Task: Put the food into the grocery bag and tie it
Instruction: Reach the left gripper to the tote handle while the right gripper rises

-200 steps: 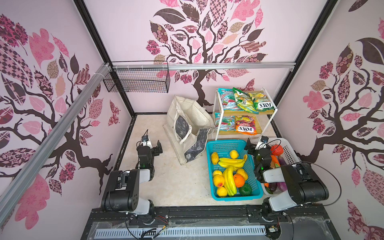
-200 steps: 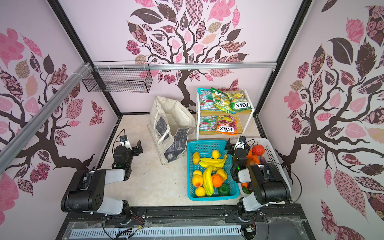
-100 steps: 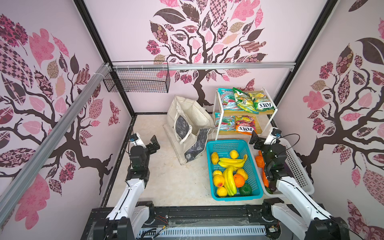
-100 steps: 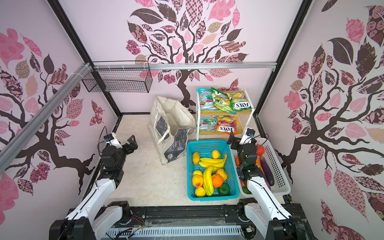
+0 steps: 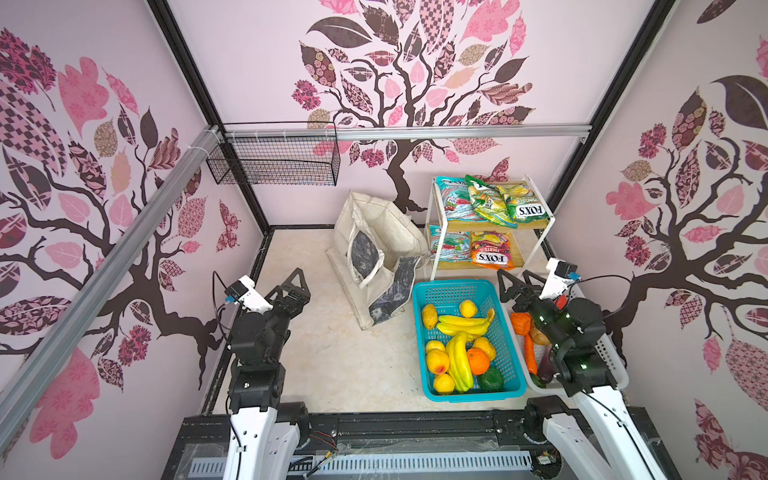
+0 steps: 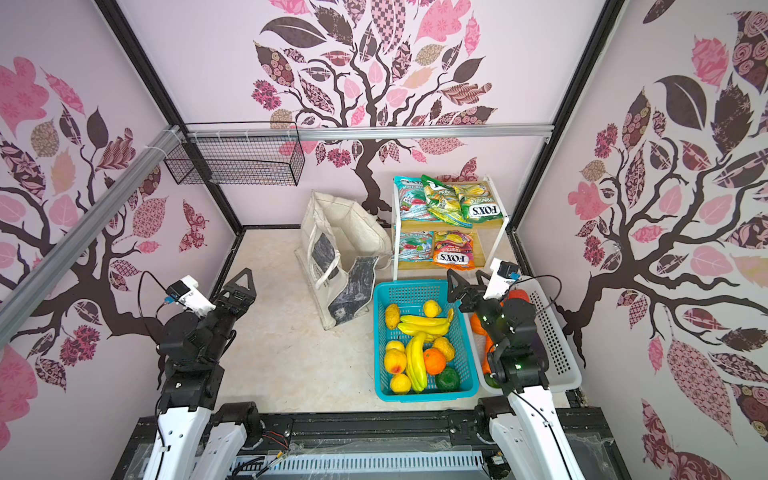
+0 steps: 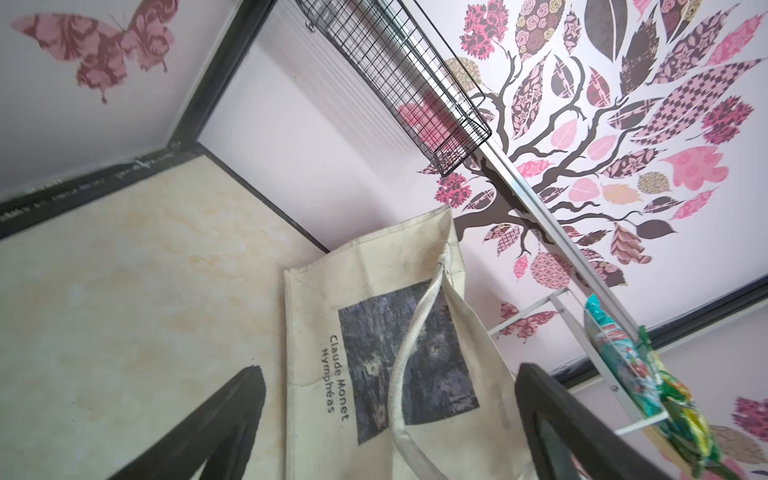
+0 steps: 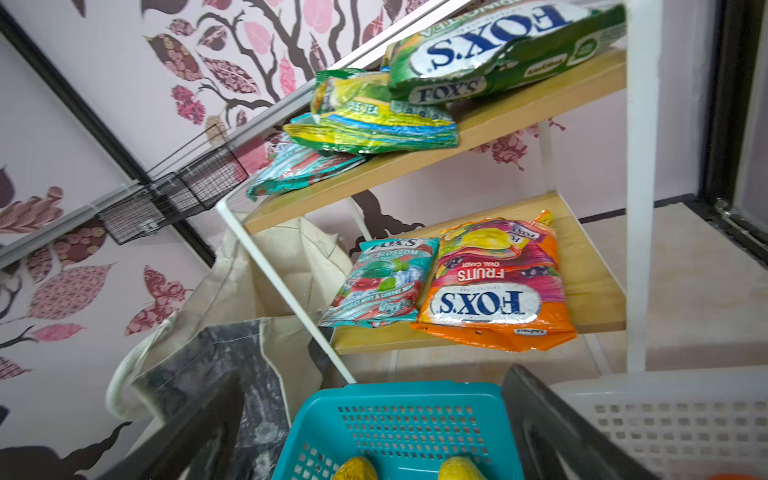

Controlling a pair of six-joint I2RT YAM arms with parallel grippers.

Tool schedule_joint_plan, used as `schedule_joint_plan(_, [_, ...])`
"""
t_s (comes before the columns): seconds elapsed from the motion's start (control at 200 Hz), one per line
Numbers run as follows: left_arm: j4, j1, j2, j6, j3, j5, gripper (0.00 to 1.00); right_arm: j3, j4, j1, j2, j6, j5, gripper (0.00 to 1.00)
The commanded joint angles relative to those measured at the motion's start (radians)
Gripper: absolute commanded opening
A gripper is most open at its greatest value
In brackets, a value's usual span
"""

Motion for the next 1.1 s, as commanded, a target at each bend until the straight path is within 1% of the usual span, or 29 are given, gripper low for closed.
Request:
schedule_joint_plan(0.0, [-0.003, 0.004, -0.028, -0.069, 0.019, 0.072, 0.98, 0.044, -0.07, -0.001, 0.015, 0.004, -0.113, 1.0])
schedule_joint_plan(0.09, [-0.126, 0.003, 0.029, -0.003, 0.12, 0.096, 0.98, 0.133, -0.201, 0.0, 0.086, -0.033, -0.099, 1.0])
schedule_joint_plan(0.145, [-0.203, 0.002, 0.083, 0.034, 0.19, 0.12, 0.98, 0.166, -0.242, -0.001, 0.117, -0.038, -0.103, 0.99])
schedule_joint_plan(0.23, [-0.323, -0.005, 0.163, 0.076, 0.28, 0.151, 0.98, 0.173, -0.223, 0.0, 0.141, -0.02, -0.161, 0.99])
schedule_joint_plan(0.355, [-0.399, -0.032, 0.232, 0.118, 0.355, 0.162, 0.98, 0.174, -0.164, 0.006, 0.185, 0.028, -0.22, 1.0])
schedule_joint_plan(0.405, [-0.415, -0.044, 0.256, 0.131, 0.38, 0.163, 0.98, 0.18, -0.156, 0.021, 0.207, 0.036, -0.219, 0.99])
schedule_joint_plan(0.47, [-0.446, -0.078, 0.297, 0.146, 0.425, 0.147, 0.98, 0.197, -0.172, 0.073, 0.23, 0.028, -0.174, 1.0])
schedule_joint_plan(0.535, [-0.484, -0.146, 0.342, 0.165, 0.475, 0.091, 0.98, 0.214, -0.204, 0.153, 0.244, -0.001, -0.094, 1.0])
schedule_joint_plan(0.57, [-0.495, -0.221, 0.366, 0.178, 0.5, 0.042, 0.98, 0.221, -0.213, 0.206, 0.251, -0.015, -0.052, 0.99])
schedule_joint_plan(0.595, [-0.5, -0.253, 0.381, 0.193, 0.519, -0.011, 0.98, 0.226, -0.219, 0.241, 0.256, -0.022, -0.024, 1.0])
schedule_joint_plan(0.635, [-0.513, -0.339, 0.418, 0.205, 0.553, -0.1, 0.98, 0.234, -0.223, 0.288, 0.267, -0.027, 0.014, 0.99])
schedule_joint_plan(0.685, [-0.554, -0.434, 0.47, 0.222, 0.615, -0.199, 0.98, 0.25, -0.233, 0.324, 0.288, -0.033, 0.04, 1.0])
schedule_joint_plan(0.755, [-0.579, -0.534, 0.551, 0.245, 0.691, -0.283, 0.98, 0.271, -0.256, 0.335, 0.317, -0.018, 0.043, 1.0])
schedule_joint_plan(0.79, [-0.595, -0.551, 0.598, 0.246, 0.723, -0.298, 0.98, 0.273, -0.262, 0.336, 0.322, -0.007, 0.046, 1.0])
schedule_joint_plan(0.845, [-0.635, -0.552, 0.681, 0.239, 0.778, -0.307, 0.98, 0.265, -0.26, 0.336, 0.32, 0.012, 0.059, 0.99])
schedule_joint_plan(0.985, [-0.757, -0.571, 0.886, 0.302, 0.961, -0.374, 0.98, 0.264, -0.25, 0.336, 0.302, 0.012, 0.094, 1.0])
schedule_joint_plan(1.095, [-0.743, -0.575, 1.01, 0.318, 1.009, -0.423, 0.98, 0.274, -0.255, 0.336, 0.305, 0.012, 0.115, 1.0])
